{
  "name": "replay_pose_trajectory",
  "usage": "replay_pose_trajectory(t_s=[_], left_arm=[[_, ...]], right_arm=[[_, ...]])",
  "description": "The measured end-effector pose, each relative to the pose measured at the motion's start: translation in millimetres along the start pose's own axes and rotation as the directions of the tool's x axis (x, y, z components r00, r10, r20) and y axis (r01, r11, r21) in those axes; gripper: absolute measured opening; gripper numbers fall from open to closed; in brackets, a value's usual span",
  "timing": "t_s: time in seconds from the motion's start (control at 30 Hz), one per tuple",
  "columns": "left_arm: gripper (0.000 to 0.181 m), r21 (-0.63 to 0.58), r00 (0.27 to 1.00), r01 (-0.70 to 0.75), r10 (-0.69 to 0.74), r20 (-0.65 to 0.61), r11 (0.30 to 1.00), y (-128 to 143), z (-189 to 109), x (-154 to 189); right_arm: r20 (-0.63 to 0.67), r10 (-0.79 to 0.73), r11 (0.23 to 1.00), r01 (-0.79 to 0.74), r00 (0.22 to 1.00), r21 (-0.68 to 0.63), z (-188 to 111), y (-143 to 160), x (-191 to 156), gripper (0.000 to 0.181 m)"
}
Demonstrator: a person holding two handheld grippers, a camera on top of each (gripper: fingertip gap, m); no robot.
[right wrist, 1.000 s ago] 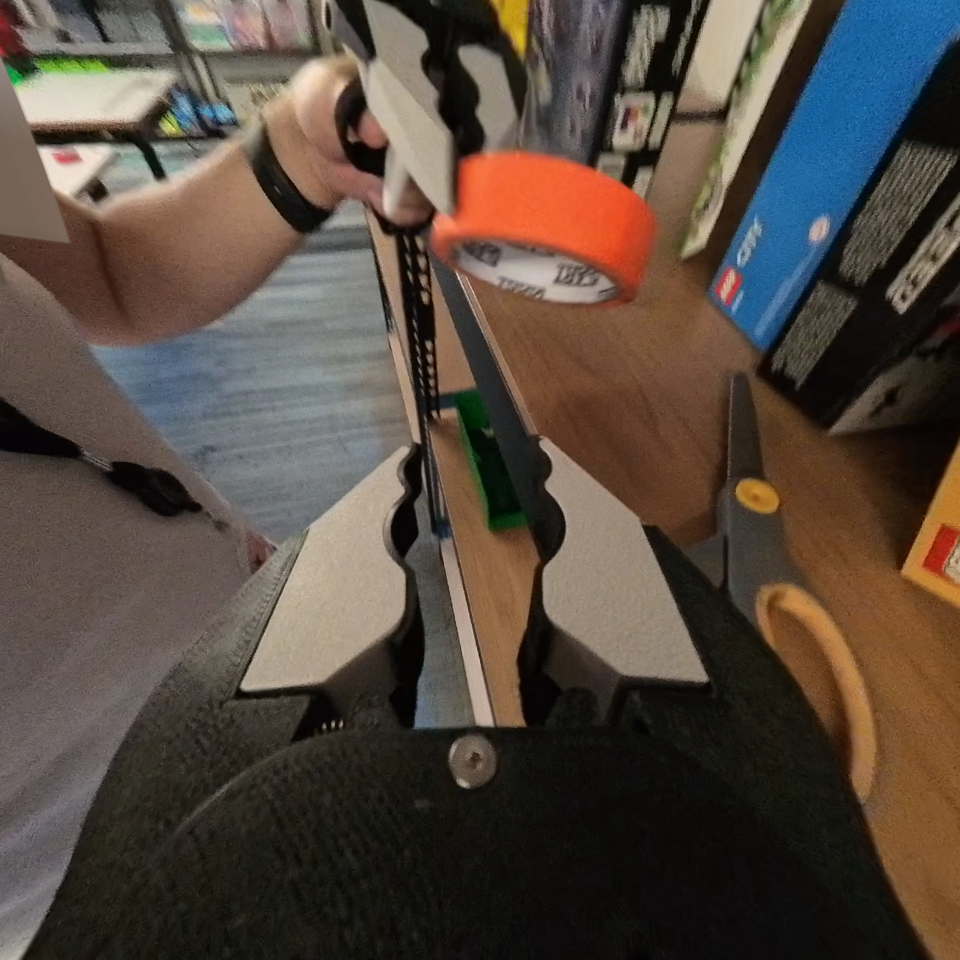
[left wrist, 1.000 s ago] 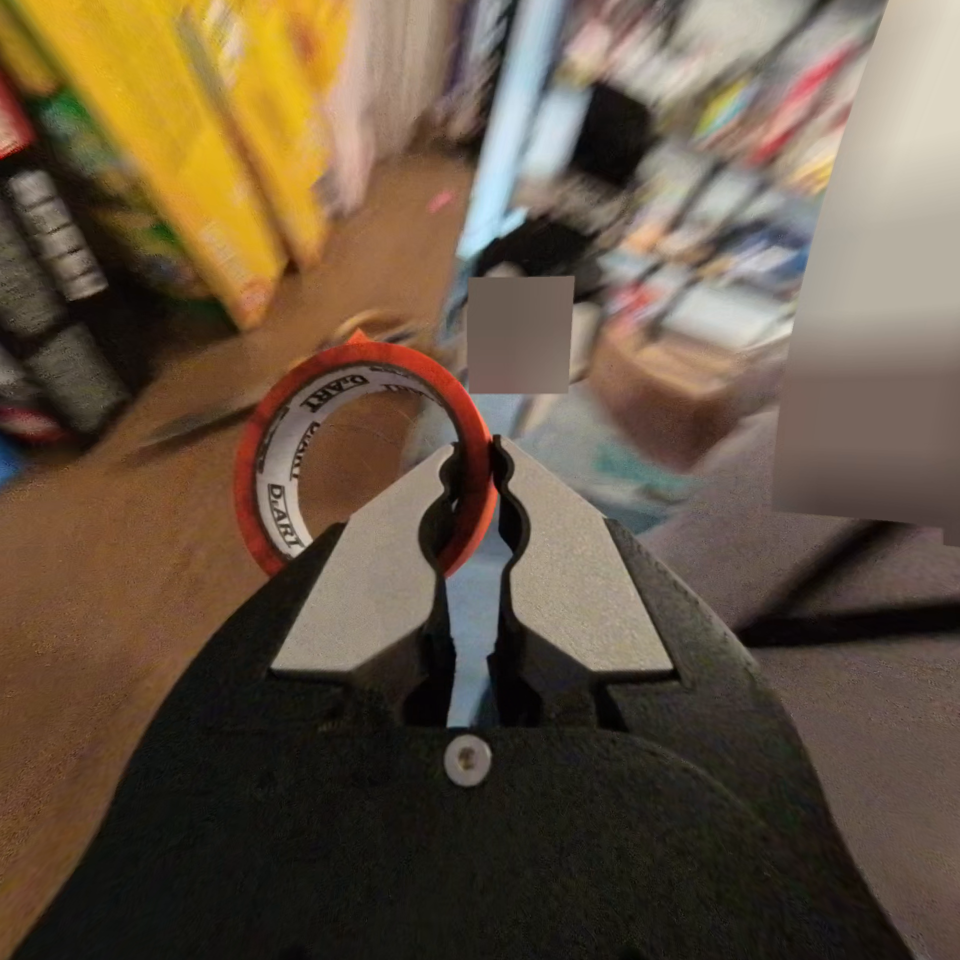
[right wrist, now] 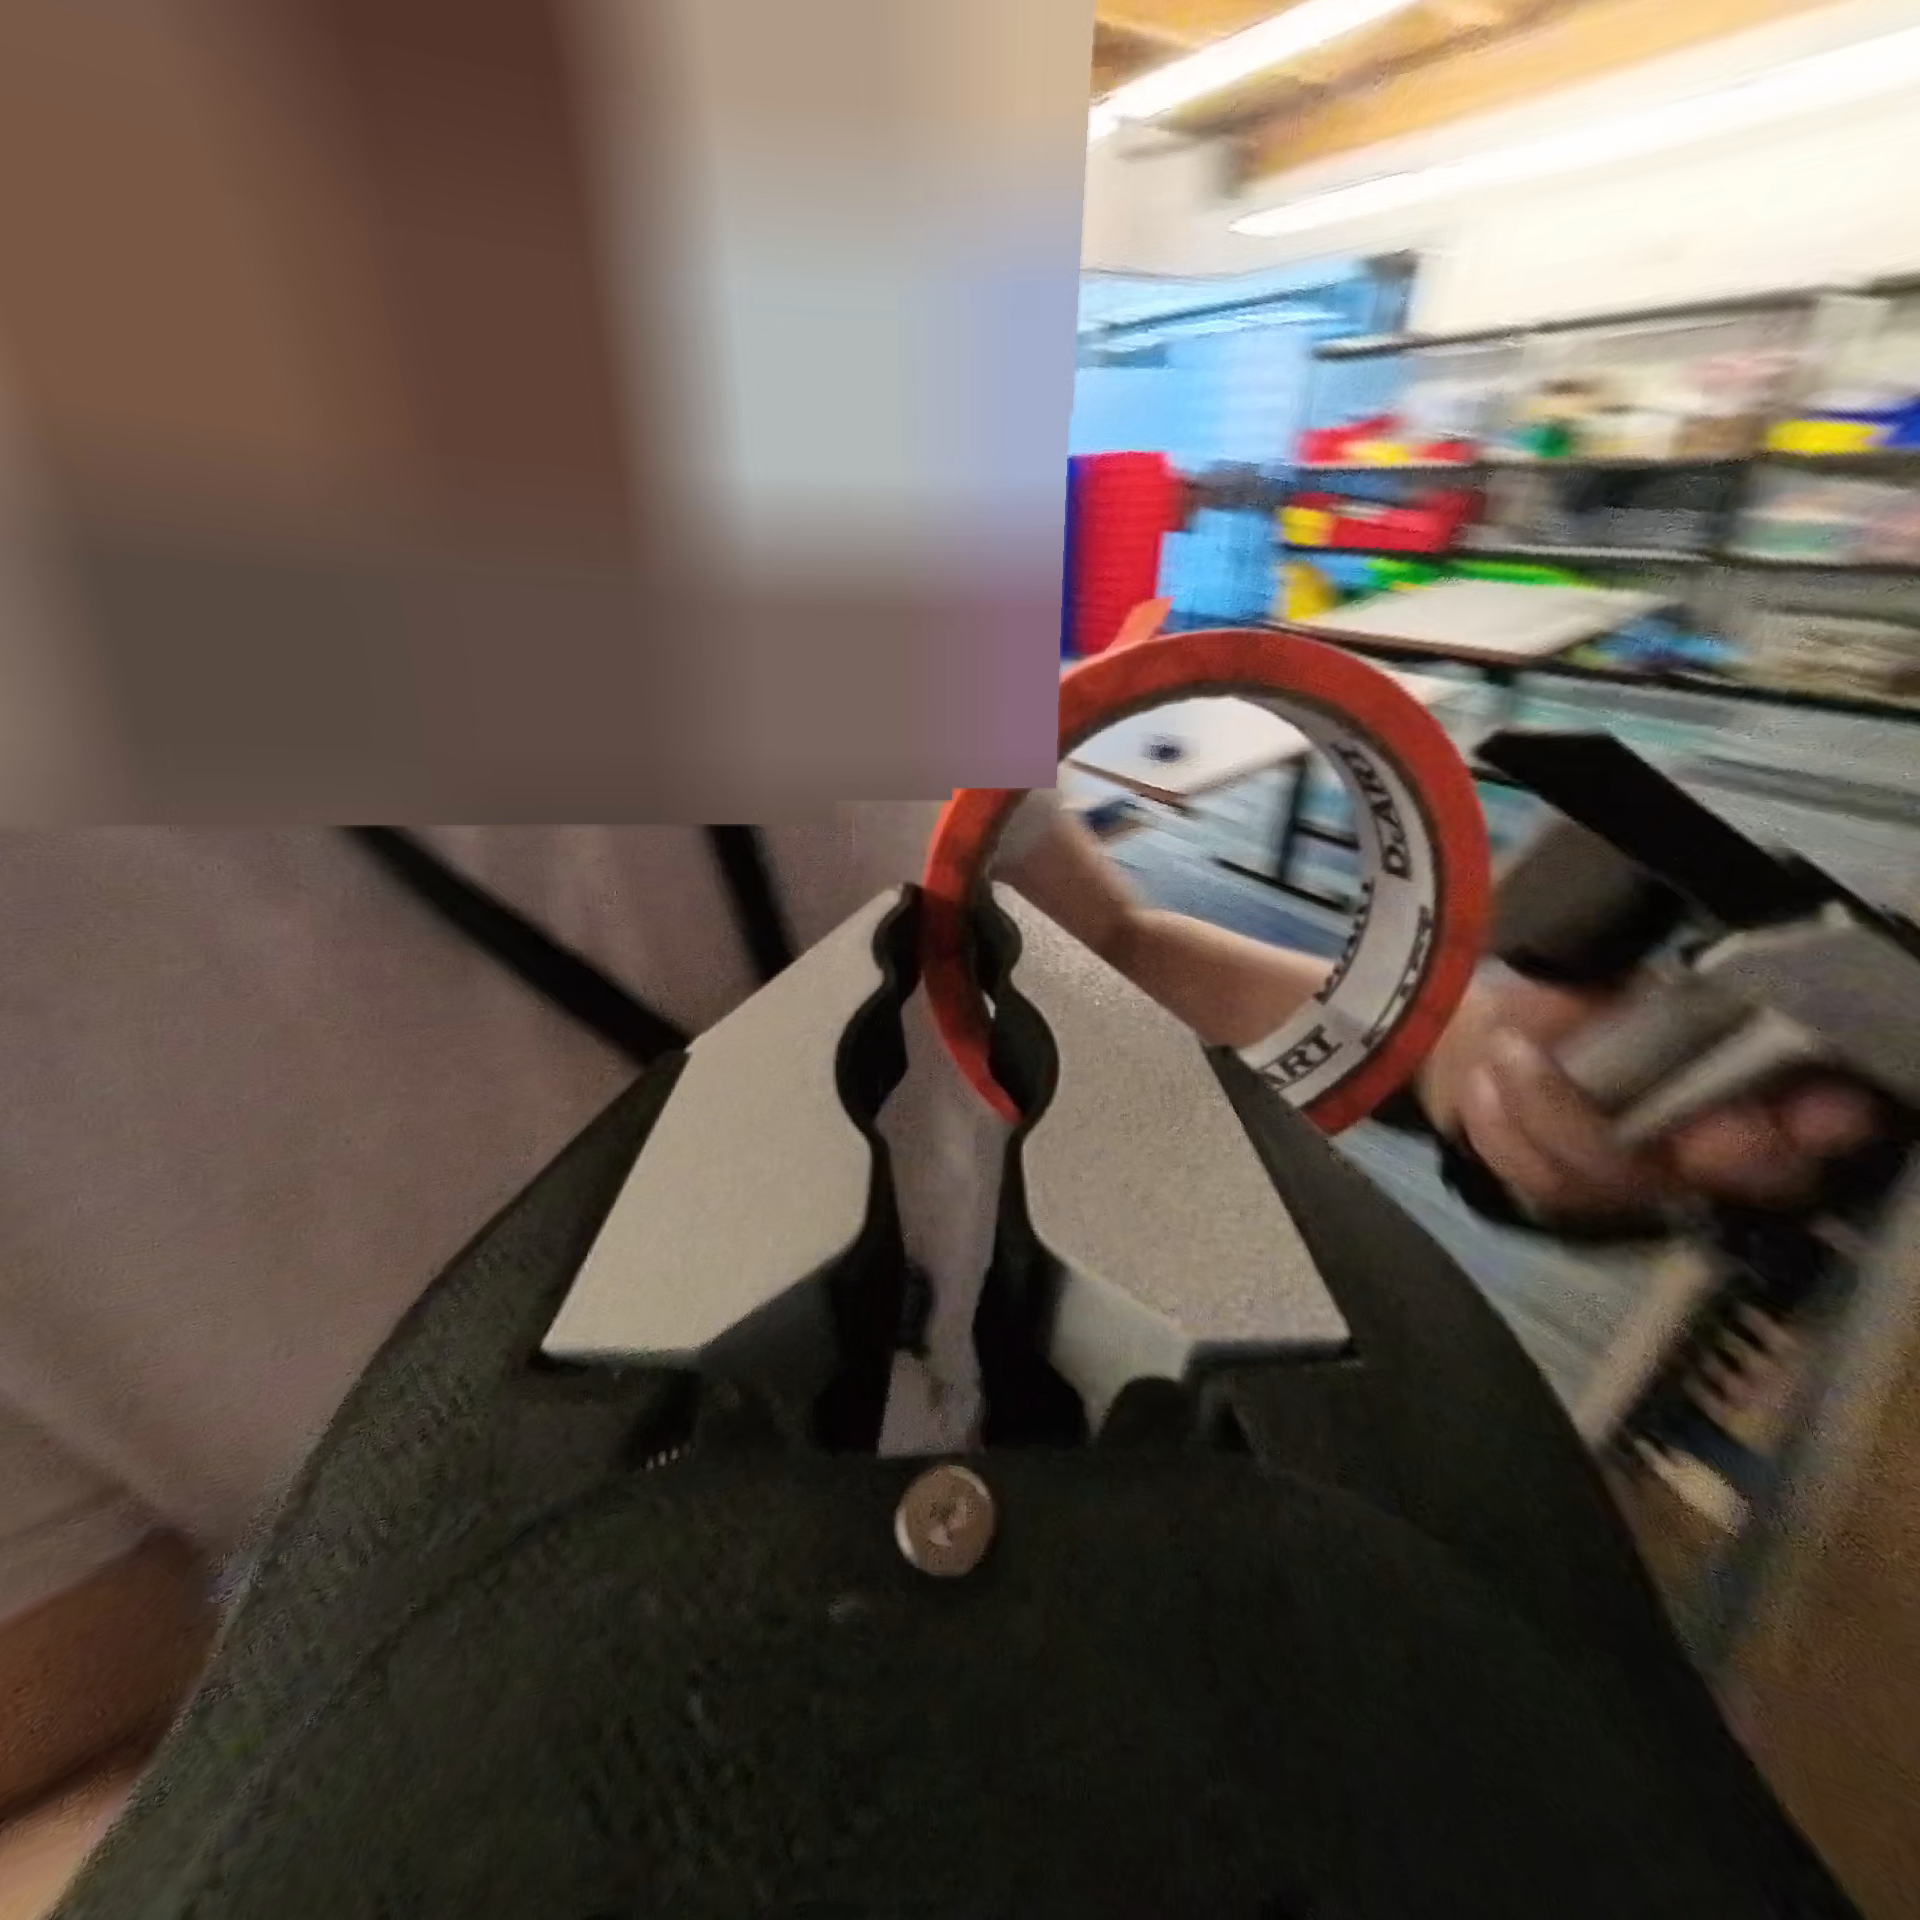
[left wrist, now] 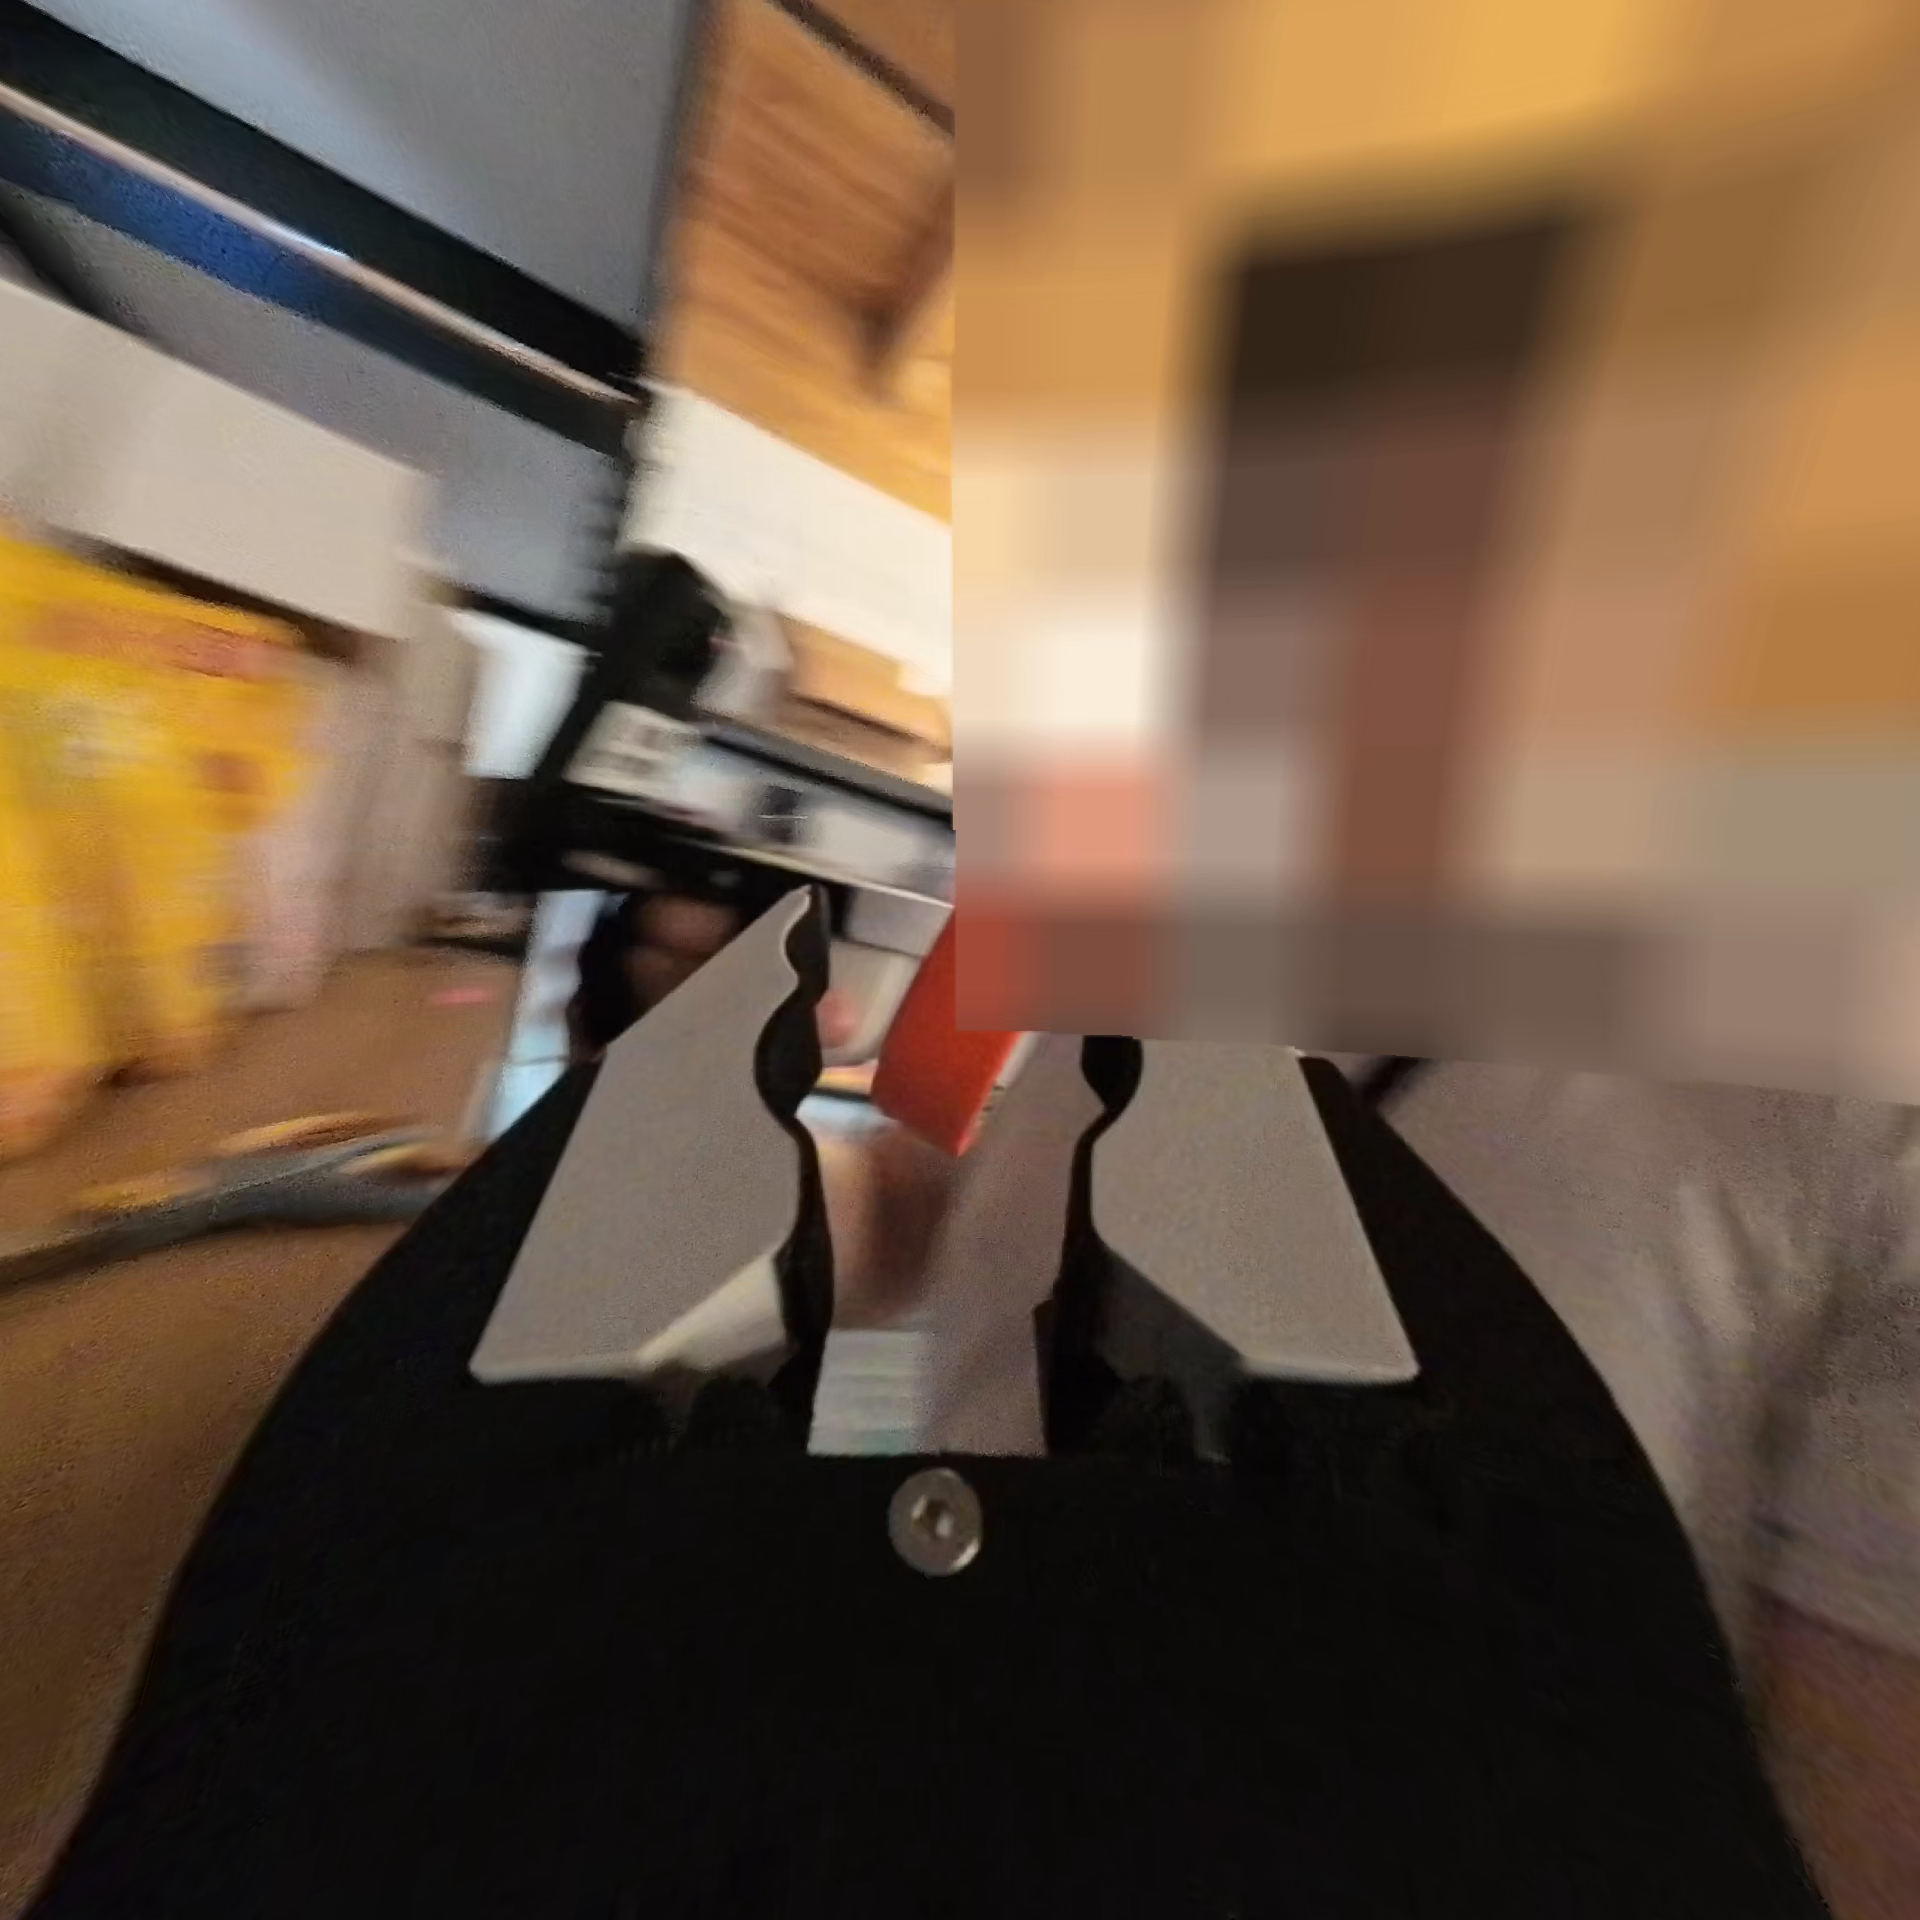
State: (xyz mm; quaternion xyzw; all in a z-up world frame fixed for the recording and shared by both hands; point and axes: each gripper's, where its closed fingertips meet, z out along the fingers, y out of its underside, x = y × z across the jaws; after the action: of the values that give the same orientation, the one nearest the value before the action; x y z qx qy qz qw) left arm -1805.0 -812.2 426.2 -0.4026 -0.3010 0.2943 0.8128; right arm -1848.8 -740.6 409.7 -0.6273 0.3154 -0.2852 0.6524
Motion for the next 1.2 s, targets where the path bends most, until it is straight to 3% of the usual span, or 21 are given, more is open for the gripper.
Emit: replay_pose_trajectory(t_s=[0.03, 0.1, 0.17, 0.27, 0.33, 0.4, 0.53, 0.6, 0.7, 0.83, 1.0, 1.2], left_arm=[[0.044, -0.005, 0.985, -0.069, 0.069, 0.157, 0.998, -11, -15, -9], [0.026, -0.078, 0.904, -0.231, 0.244, 0.351, 0.97, -23, -33, -8], [0.026, -0.172, 0.772, -0.358, 0.395, 0.499, 0.918, -28, -35, -9], [0.043, -0.441, 0.559, -0.436, 0.62, 0.551, 0.785, -15, -24, -15], [0.044, -0.561, 0.493, -0.47, 0.73, 0.473, 0.681, -9, -11, -15], [0.035, -0.647, 0.481, -0.461, 0.783, 0.394, 0.608, -3, -4, -20], [0.034, -0.781, 0.47, -0.318, 0.805, 0.363, 0.538, 3, -18, -44], [0.039, -0.797, 0.483, -0.291, 0.8, 0.355, 0.53, 6, -22, -47], [0.022, -0.81, 0.456, -0.287, 0.817, 0.354, 0.511, 8, -30, -50], [0.013, -0.827, 0.417, -0.27, 0.834, 0.361, 0.493, 9, -41, -54], [0.0, -0.869, 0.367, -0.275, 0.88, 0.302, 0.413, 9, -46, -55], [0.0, -0.895, 0.307, -0.251, 0.907, 0.288, 0.369, 5, -52, -55]], right_arm=[[-0.134, 0.008, 1.0, -0.011, 0.991, -0.022, -7, 2, 15, 0.008], [-0.425, -0.023, 0.995, -0.022, 0.905, -0.1, -26, 12, 48, 0.007], [-0.576, -0.123, 0.971, -0.022, 0.808, -0.24, -38, 28, 63, 0.007], [-0.651, -0.241, 0.928, -0.025, 0.72, -0.371, -44, 39, 72, 0.008], [-0.666, -0.287, 0.905, -0.033, 0.689, -0.423, -47, 43, 77, 0.008], [-0.666, -0.311, 0.888, -0.043, 0.678, -0.458, -49, 48, 82, 0.008], [-0.652, -0.336, 0.872, -0.036, 0.68, -0.488, -48, 54, 91, 0.008], [-0.652, -0.352, 0.863, -0.037, 0.672, -0.504, -49, 57, 95, 0.008], [-0.648, -0.347, 0.862, -0.043, 0.678, -0.506, -49, 60, 100, 0.009], [-0.652, -0.346, 0.857, -0.056, 0.675, -0.513, -50, 66, 106, 0.009], [-0.657, -0.328, 0.868, -0.057, 0.679, -0.493, -48, 68, 109, 0.009], [-0.672, -0.295, 0.894, -0.052, 0.68, -0.444, -44, 67, 115, 0.009]])
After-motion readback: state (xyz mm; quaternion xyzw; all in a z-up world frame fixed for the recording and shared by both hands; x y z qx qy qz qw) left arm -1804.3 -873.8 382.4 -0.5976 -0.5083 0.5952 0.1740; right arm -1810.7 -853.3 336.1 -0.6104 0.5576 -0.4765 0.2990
